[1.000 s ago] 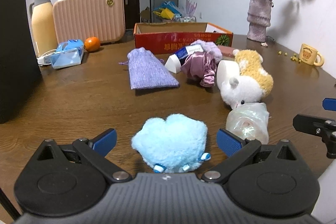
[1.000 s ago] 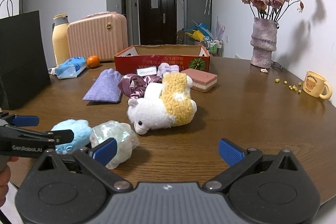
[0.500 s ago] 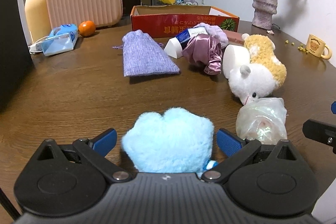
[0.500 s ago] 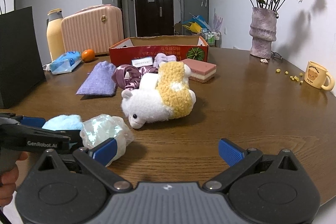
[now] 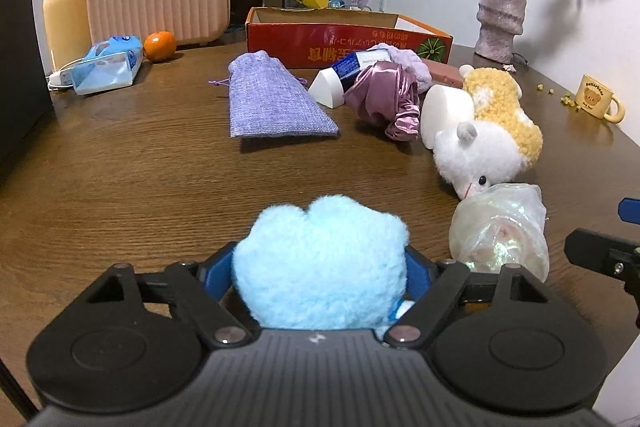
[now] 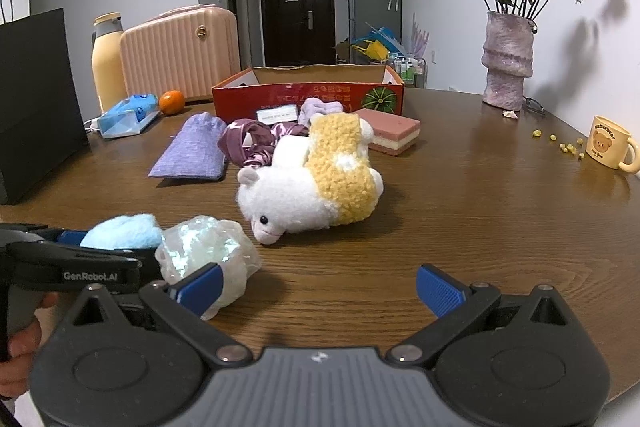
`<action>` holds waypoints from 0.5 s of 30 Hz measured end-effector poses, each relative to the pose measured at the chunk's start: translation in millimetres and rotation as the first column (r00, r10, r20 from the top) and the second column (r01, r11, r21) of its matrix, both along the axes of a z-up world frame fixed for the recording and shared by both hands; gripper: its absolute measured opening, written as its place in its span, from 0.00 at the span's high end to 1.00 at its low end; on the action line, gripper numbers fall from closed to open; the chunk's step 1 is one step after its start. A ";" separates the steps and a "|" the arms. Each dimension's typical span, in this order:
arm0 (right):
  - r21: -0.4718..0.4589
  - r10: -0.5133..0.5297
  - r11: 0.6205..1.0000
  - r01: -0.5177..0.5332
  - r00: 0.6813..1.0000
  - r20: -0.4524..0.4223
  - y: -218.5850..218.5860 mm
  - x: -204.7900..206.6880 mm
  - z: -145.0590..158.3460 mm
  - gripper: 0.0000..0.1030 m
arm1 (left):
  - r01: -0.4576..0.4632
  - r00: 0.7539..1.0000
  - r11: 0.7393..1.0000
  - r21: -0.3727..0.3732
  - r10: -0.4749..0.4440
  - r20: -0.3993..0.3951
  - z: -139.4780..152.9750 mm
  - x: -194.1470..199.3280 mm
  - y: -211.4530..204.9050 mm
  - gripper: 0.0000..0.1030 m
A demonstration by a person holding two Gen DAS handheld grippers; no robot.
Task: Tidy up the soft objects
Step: 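Close the left gripper on the light-blue heart plush while the right approaches the plastic bag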
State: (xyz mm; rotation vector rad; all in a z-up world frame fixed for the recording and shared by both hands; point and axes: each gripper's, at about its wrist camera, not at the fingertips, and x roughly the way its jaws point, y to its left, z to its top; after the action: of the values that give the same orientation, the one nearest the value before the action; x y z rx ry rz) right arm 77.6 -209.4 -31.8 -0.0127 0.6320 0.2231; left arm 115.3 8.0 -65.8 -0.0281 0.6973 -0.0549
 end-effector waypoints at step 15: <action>0.003 0.076 0.997 -0.076 0.997 0.031 25.2 0.4 9.4 0.00 | -0.051 0.996 0.999 0.005 0.050 0.068 14.6 -13.9 21.2 0.20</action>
State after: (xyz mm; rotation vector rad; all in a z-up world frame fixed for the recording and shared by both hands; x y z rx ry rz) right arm 78.0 -184.2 -22.4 -0.0365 0.6007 0.2968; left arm 101.4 29.1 -51.2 -0.0376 0.6287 -0.0052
